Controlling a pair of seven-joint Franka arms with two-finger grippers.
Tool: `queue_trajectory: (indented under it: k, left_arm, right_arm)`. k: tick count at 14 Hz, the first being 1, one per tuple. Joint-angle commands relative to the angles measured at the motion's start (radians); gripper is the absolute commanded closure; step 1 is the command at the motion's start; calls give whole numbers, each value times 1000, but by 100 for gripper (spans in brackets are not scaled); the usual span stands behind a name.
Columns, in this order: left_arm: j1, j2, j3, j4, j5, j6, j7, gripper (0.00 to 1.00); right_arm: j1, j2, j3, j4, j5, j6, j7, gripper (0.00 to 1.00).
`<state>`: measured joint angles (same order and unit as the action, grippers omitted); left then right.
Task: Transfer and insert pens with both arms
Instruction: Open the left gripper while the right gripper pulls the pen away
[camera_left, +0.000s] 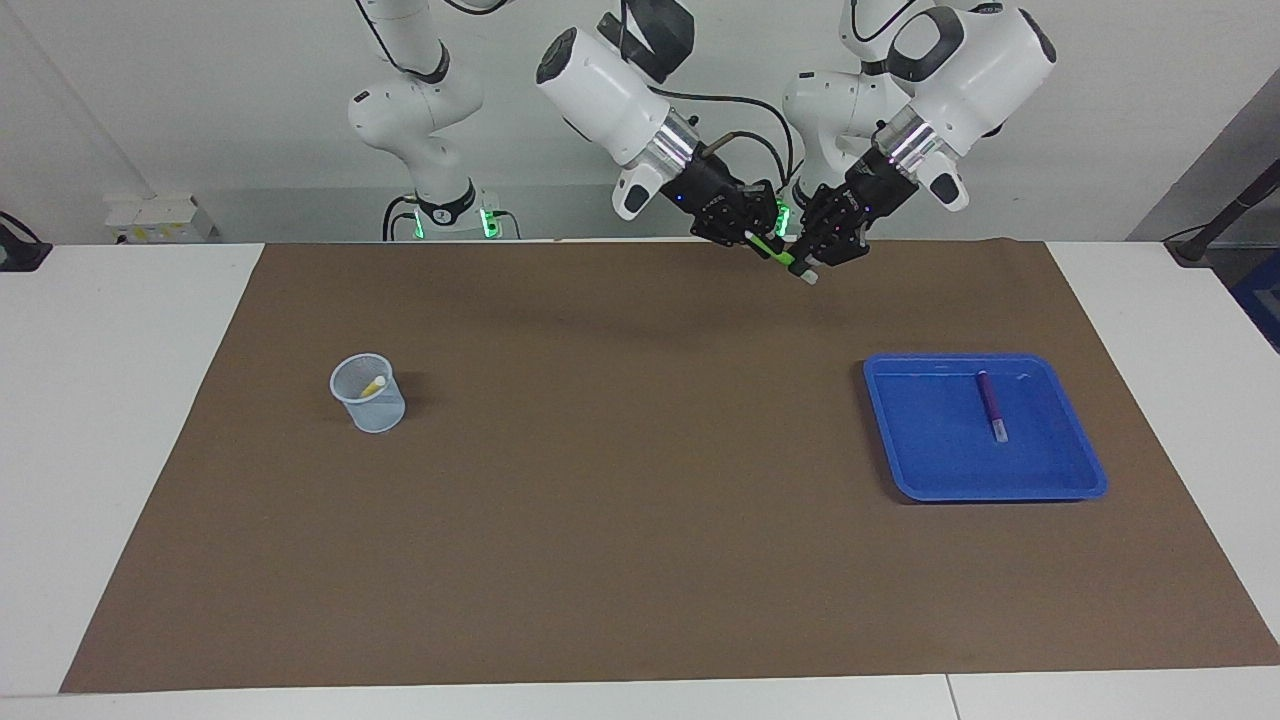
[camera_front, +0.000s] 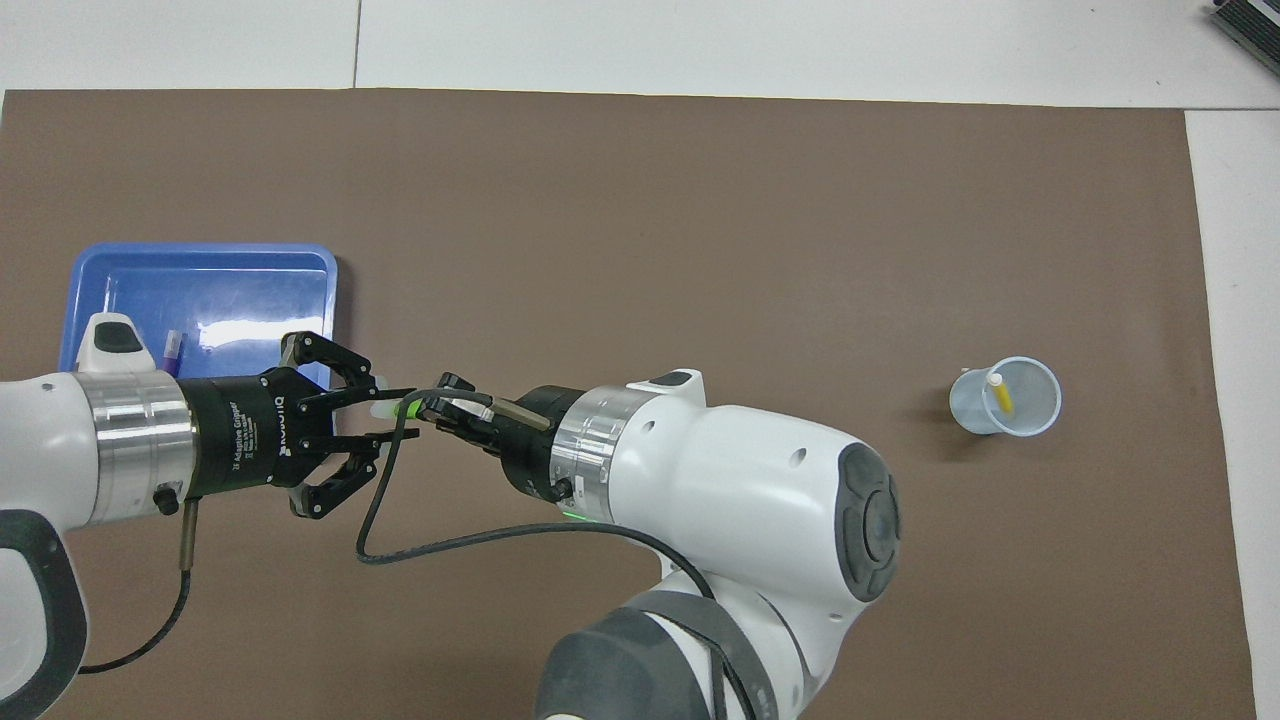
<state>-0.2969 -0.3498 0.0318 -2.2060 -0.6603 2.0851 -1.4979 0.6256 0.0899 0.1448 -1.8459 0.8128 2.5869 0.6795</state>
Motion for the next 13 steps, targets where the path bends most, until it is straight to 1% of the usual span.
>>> queue_trajectory:
  k: [1, 3, 6, 8, 9, 11, 13]
  left_arm:
    - [-11, -34, 10, -31, -16, 3, 8, 33]
    - [-2, -35, 11, -32, -16, -8, 13, 34]
    - [4, -41, 14, -38, -13, -22, 94, 38]
    - [34, -51, 14, -44, -1, -90, 290, 38]
    - [62, -55, 14, -44, 20, -136, 414, 38]
    - [105, -66, 14, -43, 126, -242, 636, 38]
    - [148, -72, 14, -41, 188, -315, 865, 38]
  right_arm:
    - [-56, -10, -4, 10, -42, -138, -69, 100]
    - [-137, -41, -1, 11, -134, -320, -163, 100]
    - [-204, -71, -4, 10, -178, -480, -288, 100]
    - [-253, -87, -4, 14, -301, -589, -369, 100]
    - [-280, -99, -4, 14, -346, -660, -442, 100]
    - [-352, -111, -4, 17, -435, -790, -655, 100]
    - [-389, -119, -4, 17, -590, -847, -853, 100]
